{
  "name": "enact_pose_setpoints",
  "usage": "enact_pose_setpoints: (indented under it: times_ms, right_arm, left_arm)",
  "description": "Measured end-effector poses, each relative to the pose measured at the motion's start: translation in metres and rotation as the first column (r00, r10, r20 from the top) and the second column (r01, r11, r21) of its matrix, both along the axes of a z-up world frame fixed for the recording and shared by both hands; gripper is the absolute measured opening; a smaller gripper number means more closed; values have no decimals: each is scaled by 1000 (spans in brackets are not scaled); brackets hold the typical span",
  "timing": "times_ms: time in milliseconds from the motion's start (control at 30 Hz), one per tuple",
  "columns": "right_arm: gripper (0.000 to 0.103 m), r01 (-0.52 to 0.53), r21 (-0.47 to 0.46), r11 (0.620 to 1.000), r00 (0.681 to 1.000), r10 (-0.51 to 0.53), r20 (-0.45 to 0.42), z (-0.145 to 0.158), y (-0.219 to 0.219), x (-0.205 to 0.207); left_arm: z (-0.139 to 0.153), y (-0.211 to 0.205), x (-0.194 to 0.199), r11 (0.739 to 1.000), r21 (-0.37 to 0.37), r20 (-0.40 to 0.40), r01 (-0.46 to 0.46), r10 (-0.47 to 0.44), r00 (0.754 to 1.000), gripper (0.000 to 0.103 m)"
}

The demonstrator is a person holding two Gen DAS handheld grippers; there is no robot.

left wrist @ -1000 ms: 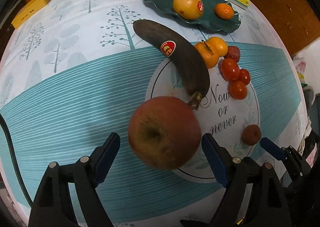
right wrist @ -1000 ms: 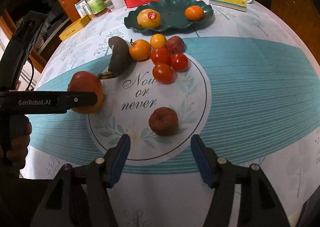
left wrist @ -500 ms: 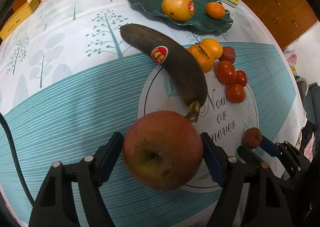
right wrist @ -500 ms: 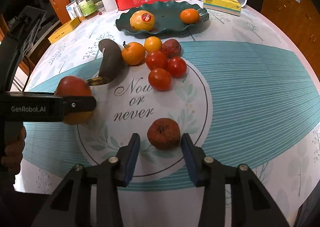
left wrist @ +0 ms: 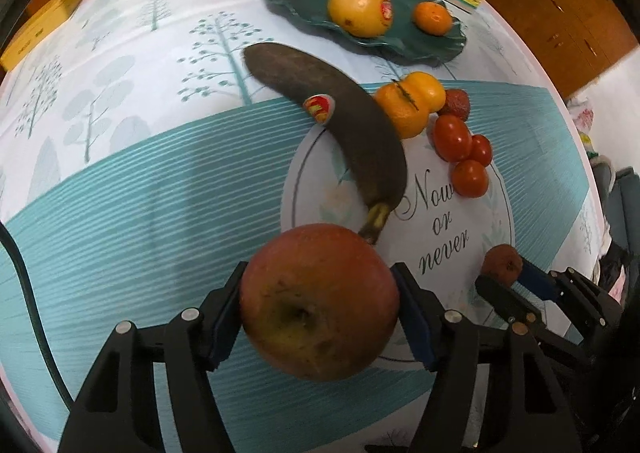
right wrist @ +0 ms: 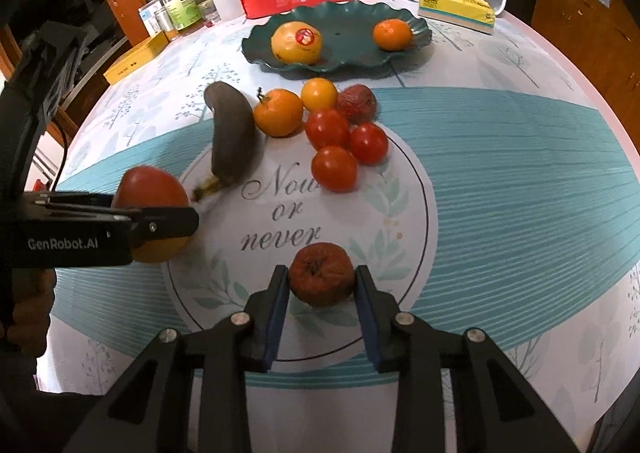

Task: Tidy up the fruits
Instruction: 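Grasp the red apple with the left tool while the right tool grasps the dark plum, then place the apple on the green plate with the left tool while the right tool places the plum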

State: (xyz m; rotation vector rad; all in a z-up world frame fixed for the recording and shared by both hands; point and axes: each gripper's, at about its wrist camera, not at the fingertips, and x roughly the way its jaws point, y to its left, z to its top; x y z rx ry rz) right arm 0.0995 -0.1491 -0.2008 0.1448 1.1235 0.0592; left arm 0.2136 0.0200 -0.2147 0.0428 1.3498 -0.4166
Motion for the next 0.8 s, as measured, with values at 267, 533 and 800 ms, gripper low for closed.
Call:
enact_pose_setpoints:
  times_ms: [267,533,800]
  right_arm:
    - [33,-74,2,997,996,74,42,25,-6,22]
    - [33,-141,-17,990,983,143,114,51,-19,62]
    - [33,-150,-42,988,970,155,189,73,-40,108]
  left_arm:
    - [34,31,2,991,-17,61,-133,134,989,67]
    - [78,41,34,971,-18,168,-238,237,957,68]
    - [101,23,79,971,8,251,-238,229,941,68]
